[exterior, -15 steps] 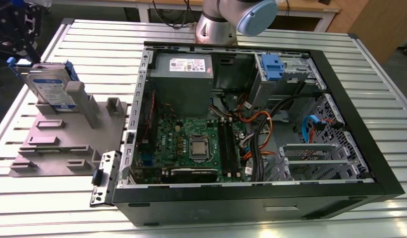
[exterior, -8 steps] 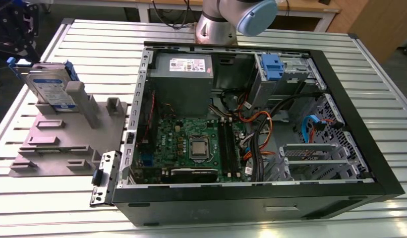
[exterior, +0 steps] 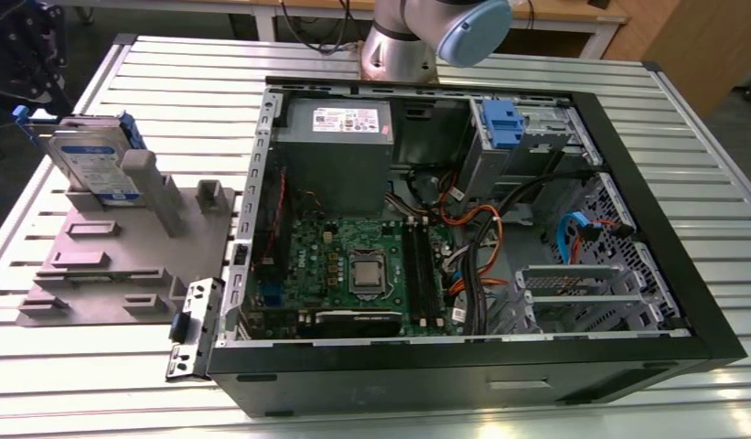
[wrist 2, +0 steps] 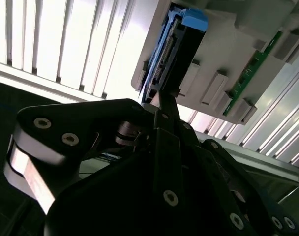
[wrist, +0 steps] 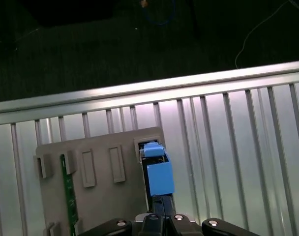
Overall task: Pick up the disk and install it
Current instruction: 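Pick up the disk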
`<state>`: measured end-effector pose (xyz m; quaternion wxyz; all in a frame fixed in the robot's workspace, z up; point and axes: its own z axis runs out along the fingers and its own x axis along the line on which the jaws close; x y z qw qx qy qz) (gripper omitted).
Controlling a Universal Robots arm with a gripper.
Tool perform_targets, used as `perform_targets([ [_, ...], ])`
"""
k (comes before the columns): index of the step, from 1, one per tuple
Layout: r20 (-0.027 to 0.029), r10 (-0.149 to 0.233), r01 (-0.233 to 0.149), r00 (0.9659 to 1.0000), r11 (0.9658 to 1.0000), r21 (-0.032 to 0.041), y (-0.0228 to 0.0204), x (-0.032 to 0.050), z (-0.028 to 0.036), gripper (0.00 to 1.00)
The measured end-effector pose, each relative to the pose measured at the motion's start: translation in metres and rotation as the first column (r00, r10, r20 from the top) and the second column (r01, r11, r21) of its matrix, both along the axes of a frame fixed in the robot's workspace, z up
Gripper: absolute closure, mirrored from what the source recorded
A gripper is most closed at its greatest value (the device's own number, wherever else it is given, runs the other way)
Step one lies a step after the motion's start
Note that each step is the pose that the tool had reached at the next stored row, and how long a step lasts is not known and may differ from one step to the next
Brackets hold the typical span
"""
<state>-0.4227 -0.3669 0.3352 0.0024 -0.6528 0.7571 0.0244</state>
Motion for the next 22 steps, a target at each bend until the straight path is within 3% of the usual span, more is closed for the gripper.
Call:
perform_targets([
  [2, 0.0000, 0.017, -0.017, 0.9999, 0.9999, 0.0000, 0.0000, 0.0001, 0.0000, 0.89],
  [22, 0.0000, 0.017, -0.017, 0.9999, 0.9999, 0.0000, -0.0002, 0.0142, -0.0044, 0.89],
])
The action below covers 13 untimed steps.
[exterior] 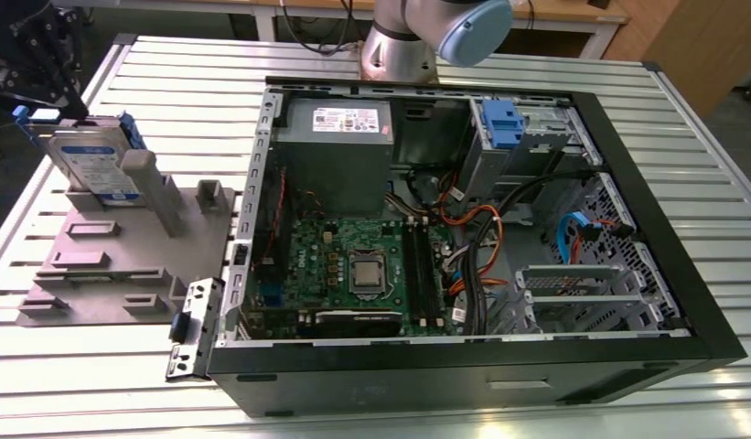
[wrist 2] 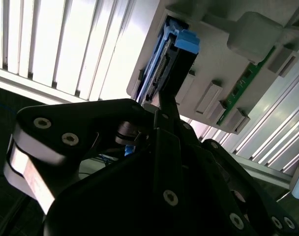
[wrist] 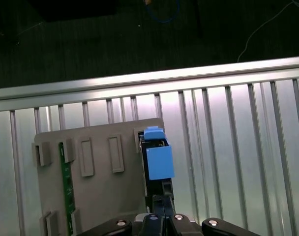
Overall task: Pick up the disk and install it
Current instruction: 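Pick up the disk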
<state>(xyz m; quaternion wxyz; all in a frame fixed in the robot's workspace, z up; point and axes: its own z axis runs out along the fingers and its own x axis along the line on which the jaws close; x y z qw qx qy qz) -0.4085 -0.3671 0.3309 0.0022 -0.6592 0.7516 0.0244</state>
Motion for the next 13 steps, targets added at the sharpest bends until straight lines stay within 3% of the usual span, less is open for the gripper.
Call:
perform_targets([
  [9, 0.0000, 0.000, 0.000, 1.0000, 1.0000, 0.0000, 0.0000, 0.0001, 0.0000, 0.89],
  [11, -0.0001, 0.000, 0.000, 1.0000, 1.0000, 0.0000, 0.0000, 0.0002, 0.0000, 0.76],
  [13, 0.0000, 0.000, 0.000, 1.0000, 1.0000, 0.0000, 0.0000, 0.0002, 0.0000, 0.71],
])
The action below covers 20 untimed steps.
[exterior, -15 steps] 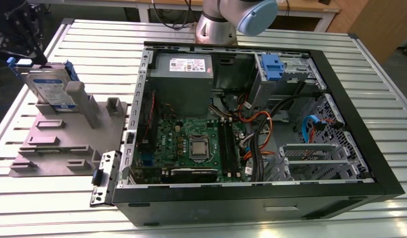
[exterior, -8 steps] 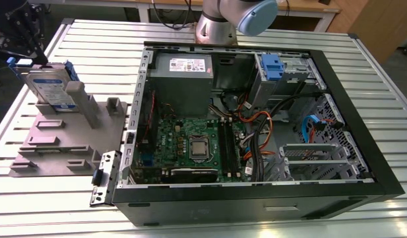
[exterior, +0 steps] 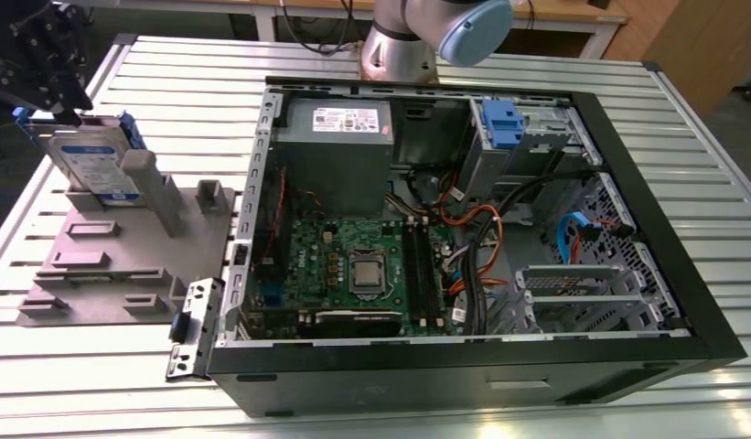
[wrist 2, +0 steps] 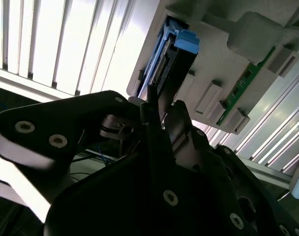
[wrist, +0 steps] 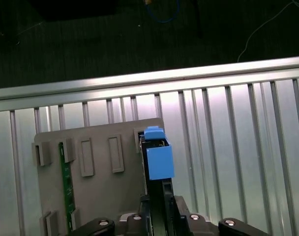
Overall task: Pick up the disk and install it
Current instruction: 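Pick up the disk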
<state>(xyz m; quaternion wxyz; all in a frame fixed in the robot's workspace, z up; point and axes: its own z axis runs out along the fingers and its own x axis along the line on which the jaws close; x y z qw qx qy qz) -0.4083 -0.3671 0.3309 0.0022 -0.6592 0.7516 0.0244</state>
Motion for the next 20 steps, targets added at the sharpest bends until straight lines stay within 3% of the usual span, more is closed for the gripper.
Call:
perform_targets([
  [8, 0.0000, 0.000, 0.000, 1.0000, 1.0000, 0.0000, 0.0000, 0.0000, 0.0000, 0.41],
  [11, 0.0000, 0.010, -0.010, 1.0000, 1.0000, 0.0001, 0.0000, 0.0001, -0.0002, 0.41],
  [14, -0.0001, 0.051, -0.051, 0.9987, 0.9987, 0.0000, 0.0000, 0.0001, -0.0008, 0.41],
  [20, 0.0002, 0.128, -0.128, 0.9918, 0.9918, 0.0000, 0.0006, 0.0001, -0.0067, 0.41],
])
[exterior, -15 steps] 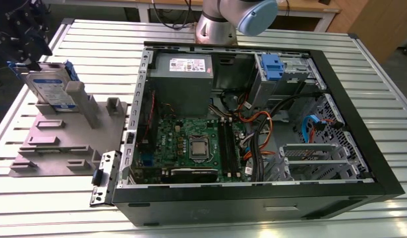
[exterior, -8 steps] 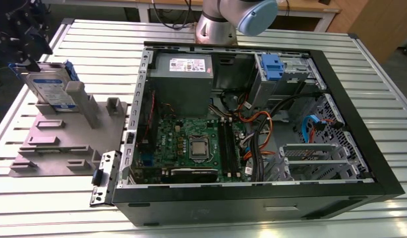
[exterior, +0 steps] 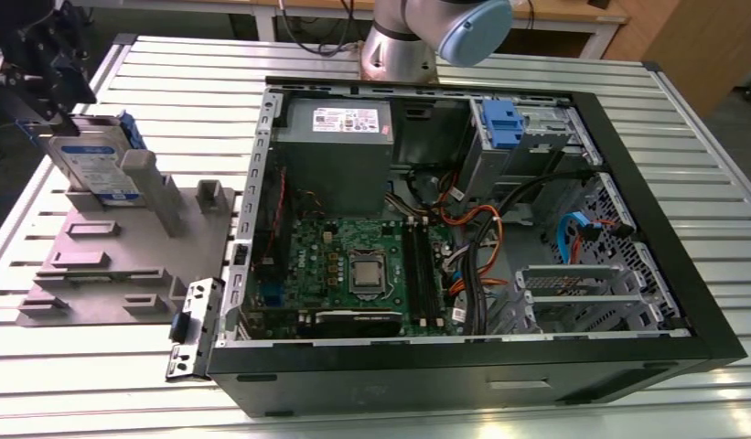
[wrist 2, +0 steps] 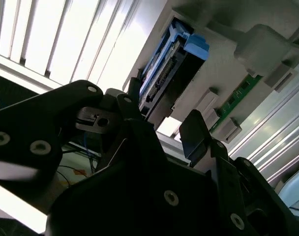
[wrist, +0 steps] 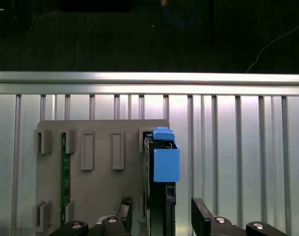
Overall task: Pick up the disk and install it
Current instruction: 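Pick up the disk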
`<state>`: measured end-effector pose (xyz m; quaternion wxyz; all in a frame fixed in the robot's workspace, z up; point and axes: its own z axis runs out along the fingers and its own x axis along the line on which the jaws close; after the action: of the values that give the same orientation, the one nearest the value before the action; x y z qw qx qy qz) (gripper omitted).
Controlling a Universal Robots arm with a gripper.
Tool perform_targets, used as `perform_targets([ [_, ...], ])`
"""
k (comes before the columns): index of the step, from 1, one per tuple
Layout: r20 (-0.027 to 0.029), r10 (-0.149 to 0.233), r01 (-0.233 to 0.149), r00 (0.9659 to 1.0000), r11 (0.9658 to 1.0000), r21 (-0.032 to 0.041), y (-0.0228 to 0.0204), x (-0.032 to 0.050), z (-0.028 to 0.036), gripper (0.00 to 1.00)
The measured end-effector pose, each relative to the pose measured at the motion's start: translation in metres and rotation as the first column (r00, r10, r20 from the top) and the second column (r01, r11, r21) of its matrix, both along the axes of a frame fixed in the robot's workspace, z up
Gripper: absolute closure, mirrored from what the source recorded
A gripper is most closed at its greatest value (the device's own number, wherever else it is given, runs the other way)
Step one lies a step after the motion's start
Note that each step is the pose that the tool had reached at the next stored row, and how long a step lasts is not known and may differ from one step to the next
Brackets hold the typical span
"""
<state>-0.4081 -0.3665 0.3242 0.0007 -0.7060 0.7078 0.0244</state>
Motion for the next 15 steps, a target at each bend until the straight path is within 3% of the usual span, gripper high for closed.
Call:
perform_targets([
  [7, -0.0001, 0.055, -0.055, 0.9985, 0.9985, 0.0000, 0.0001, -0.0002, -0.0127, 0.41],
  [12, 0.0000, 0.056, -0.056, 0.9984, 0.9984, 0.0000, 0.0001, -0.0001, -0.0212, 0.41],
  [15, -0.0004, 0.034, -0.034, 0.9994, 0.9994, 0.0002, 0.0002, -0.0002, -0.0225, 0.41],
])
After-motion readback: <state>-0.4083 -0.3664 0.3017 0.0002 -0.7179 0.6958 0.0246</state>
